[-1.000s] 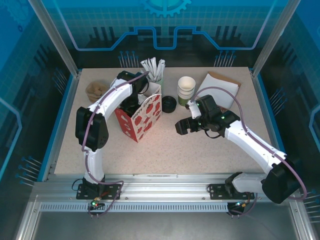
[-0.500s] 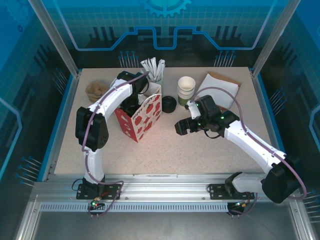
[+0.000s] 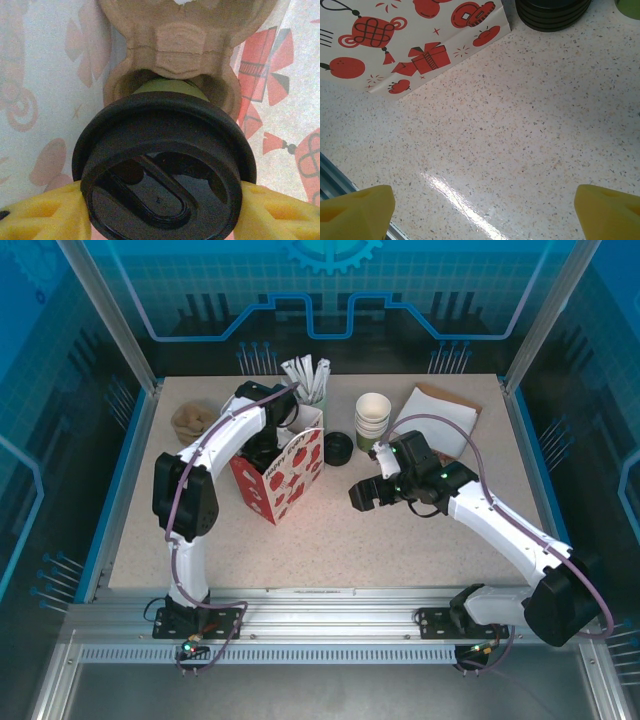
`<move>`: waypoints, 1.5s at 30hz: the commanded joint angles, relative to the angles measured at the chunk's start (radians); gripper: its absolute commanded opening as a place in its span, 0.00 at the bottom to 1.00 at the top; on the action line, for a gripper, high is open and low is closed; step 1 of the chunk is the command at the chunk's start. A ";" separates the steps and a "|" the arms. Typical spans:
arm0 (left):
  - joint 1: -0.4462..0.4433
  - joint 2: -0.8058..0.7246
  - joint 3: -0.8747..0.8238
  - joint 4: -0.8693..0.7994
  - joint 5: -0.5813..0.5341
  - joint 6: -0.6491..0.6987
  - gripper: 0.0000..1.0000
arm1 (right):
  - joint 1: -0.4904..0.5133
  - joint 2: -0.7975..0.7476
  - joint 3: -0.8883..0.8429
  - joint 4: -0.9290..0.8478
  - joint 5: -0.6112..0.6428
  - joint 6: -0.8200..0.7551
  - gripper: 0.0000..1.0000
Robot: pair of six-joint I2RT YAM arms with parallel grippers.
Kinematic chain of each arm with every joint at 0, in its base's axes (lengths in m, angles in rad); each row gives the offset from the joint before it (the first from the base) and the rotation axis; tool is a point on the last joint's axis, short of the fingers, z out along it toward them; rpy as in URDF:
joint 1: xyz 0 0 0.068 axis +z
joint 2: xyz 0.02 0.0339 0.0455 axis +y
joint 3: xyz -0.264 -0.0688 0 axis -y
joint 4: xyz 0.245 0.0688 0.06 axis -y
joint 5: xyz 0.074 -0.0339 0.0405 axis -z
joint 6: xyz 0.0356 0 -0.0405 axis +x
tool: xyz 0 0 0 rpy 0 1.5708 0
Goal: Pack the takeout coffee
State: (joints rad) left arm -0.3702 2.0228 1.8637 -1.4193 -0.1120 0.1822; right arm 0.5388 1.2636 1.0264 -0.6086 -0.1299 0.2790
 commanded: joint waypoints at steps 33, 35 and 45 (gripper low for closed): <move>0.004 -0.125 0.127 -0.041 0.045 0.025 0.80 | 0.020 -0.013 0.008 -0.015 0.013 -0.014 0.94; 0.004 -0.131 0.144 -0.045 0.047 0.028 0.80 | 0.021 -0.014 0.008 -0.014 0.013 -0.014 0.94; 0.004 -0.181 0.250 -0.049 0.046 0.037 0.80 | 0.021 -0.016 0.014 -0.019 0.015 -0.012 0.94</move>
State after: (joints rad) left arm -0.3702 1.8988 2.0674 -1.4391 -0.0811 0.1944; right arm 0.5446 1.2633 1.0264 -0.6125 -0.1253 0.2790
